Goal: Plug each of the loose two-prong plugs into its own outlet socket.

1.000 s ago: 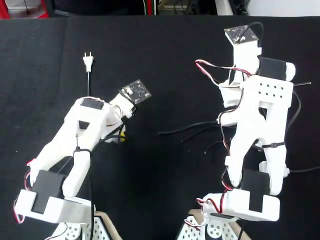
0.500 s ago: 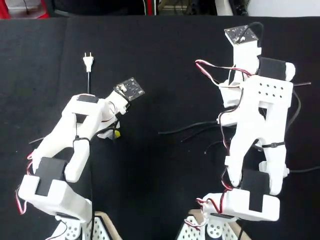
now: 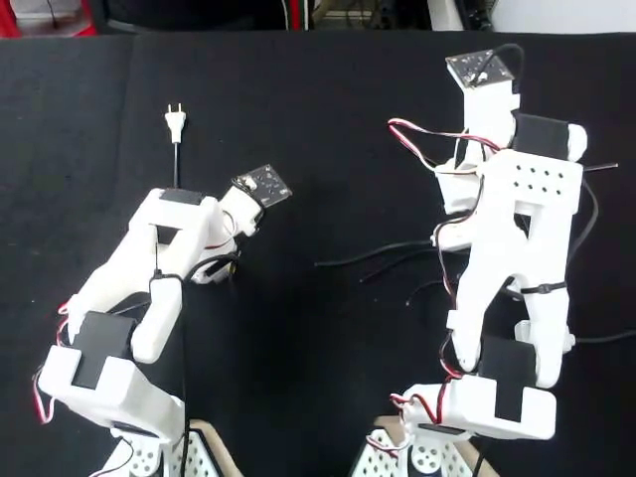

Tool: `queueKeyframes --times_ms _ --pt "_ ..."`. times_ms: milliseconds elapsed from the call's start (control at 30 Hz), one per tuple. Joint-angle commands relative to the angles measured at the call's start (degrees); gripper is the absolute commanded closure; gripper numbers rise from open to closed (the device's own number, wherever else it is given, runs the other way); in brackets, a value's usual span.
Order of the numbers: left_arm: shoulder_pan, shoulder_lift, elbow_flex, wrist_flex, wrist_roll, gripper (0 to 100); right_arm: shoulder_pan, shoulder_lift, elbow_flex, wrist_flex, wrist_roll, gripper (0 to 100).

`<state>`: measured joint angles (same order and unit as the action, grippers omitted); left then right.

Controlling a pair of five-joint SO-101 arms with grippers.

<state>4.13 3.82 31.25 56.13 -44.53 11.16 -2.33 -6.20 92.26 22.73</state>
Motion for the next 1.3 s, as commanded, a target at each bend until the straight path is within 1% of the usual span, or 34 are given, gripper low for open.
queueKeyframes --times_ms 0,100,200,267,367,467,633,800,900,967,1033,1067,1167,1200,1267 --pt "1.3 -0.8 -1.9 5.3 0.4 97 -0.4 -0.3 -0.3 -0.8 -0.2 94.9" --pt "2.5 -0.8 -1.4 7.8 0.6 97 -0.4 -0.3 -0.3 -0.8 -0.2 94.9" --pt "3.8 -0.7 -1.4 9.3 2.6 96 -0.5 -0.3 -0.3 -0.8 -0.2 94.9" --pt "4.3 -0.7 -1.5 9.2 4.1 93 -0.6 -0.3 -0.3 -0.8 -0.2 94.9" --pt "4.7 -0.8 -2.1 8.7 9.1 84 -0.6 -0.3 -0.3 -0.8 -0.2 94.9" --pt "4.3 -3.3 -3.6 7.4 9.5 80 -0.5 -0.3 -0.3 -0.8 -0.2 94.9" --pt "4.0 -11.4 -4.9 9.8 9.4 77 -0.4 -0.3 -0.3 -0.7 0.1 94.9" --pt "4.1 -22.9 -4.7 15.8 9.3 77 -0.4 -0.3 -0.3 -0.7 0.2 94.9" --pt "6.0 -31.0 -2.6 21.7 8.0 77 -0.4 -0.3 -0.3 -0.7 0.1 94.9" --pt "8.5 -35.5 2.2 22.5 7.7 77 -0.5 -0.3 -0.3 -0.7 0.0 94.9" --pt "10.5 -39.3 9.2 20.7 7.8 77 -0.6 -0.3 -0.3 -0.7 -0.2 94.9" --pt "11.6 -41.0 12.9 18.7 8.4 80 -0.7 -0.3 -0.3 -0.7 -0.2 94.9" --pt "13.0 -42.9 22.1 11.0 11.4 92 -0.7 -0.3 -0.3 -0.6 -0.3 94.9" --pt "13.1 -42.6 23.9 9.5 11.5 94 -0.7 -0.3 -0.3 -0.6 -0.3 94.9" --pt "13.1 -41.4 26.6 7.1 11.7 92 -0.7 -0.3 -0.3 -0.4 -0.3 94.9"
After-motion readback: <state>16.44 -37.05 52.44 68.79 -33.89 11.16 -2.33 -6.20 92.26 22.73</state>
